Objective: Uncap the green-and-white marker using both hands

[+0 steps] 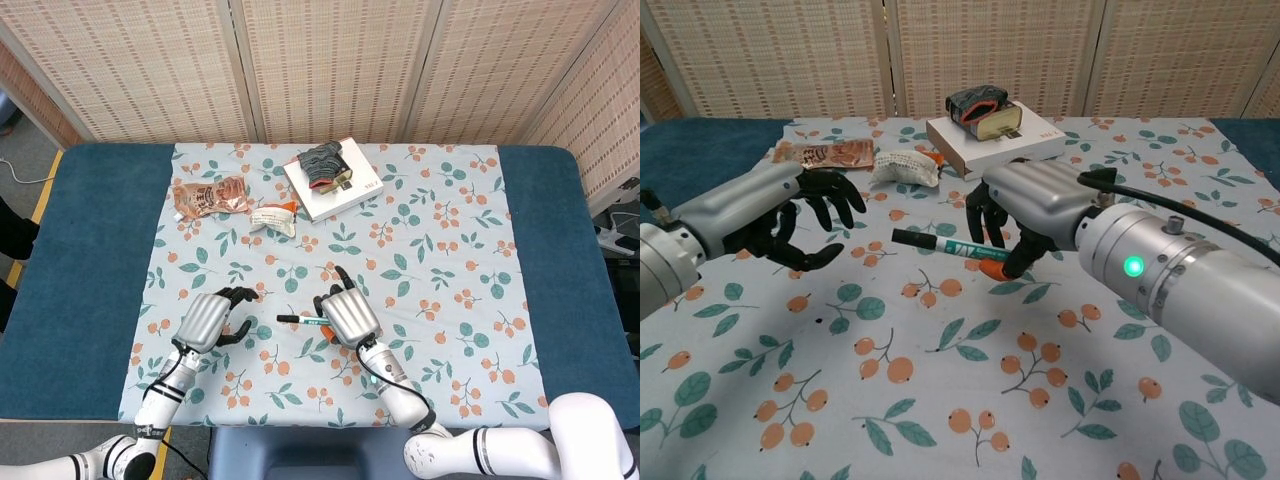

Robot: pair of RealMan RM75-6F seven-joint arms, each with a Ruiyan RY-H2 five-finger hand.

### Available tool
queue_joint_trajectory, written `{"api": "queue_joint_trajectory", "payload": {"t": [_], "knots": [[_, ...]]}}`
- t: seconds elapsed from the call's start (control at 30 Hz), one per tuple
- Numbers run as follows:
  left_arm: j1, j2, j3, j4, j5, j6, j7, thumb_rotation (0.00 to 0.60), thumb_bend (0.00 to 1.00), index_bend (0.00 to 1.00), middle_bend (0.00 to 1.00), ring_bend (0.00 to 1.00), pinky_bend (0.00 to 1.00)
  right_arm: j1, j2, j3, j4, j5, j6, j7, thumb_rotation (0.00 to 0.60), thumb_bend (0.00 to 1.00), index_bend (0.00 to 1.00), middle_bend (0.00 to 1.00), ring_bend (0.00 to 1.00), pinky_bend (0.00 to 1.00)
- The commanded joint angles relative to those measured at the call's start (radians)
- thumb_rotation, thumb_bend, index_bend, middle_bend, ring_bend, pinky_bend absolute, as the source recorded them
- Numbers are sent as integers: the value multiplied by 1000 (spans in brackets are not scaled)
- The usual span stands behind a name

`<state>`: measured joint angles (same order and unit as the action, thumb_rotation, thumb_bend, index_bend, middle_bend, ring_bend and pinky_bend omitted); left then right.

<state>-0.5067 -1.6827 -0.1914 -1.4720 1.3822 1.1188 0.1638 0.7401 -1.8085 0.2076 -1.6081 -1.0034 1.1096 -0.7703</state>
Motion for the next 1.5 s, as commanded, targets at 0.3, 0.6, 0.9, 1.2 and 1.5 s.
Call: {"api": "queue_joint_trajectory", "payload": {"t": [0.3,0.6,0.9,1.2,1.5], "knots": [[-23,-75,24,47,5,9,-20,600,383,328,405,396,718,43,-44,20,23,62,5,-67,600,423,820,741,342,0],[-30,-84,24,42,-7,18,-27,600,378,341,414,400,729,59,-57,24,33,86,18,-72,600,422,820,741,342,0],[-36,-112,30,60,2,38,-49,600,375,409,466,423,752,72,-71,22,40,94,30,-74,600,423,820,741,342,0],[-40,-125,33,75,12,56,-53,600,375,439,489,438,762,79,-74,19,37,101,36,-71,600,423,820,741,342,0],[-44,-135,34,87,9,58,-58,600,381,476,519,454,769,81,-68,14,32,104,40,-65,600,422,820,741,342,0]]}}
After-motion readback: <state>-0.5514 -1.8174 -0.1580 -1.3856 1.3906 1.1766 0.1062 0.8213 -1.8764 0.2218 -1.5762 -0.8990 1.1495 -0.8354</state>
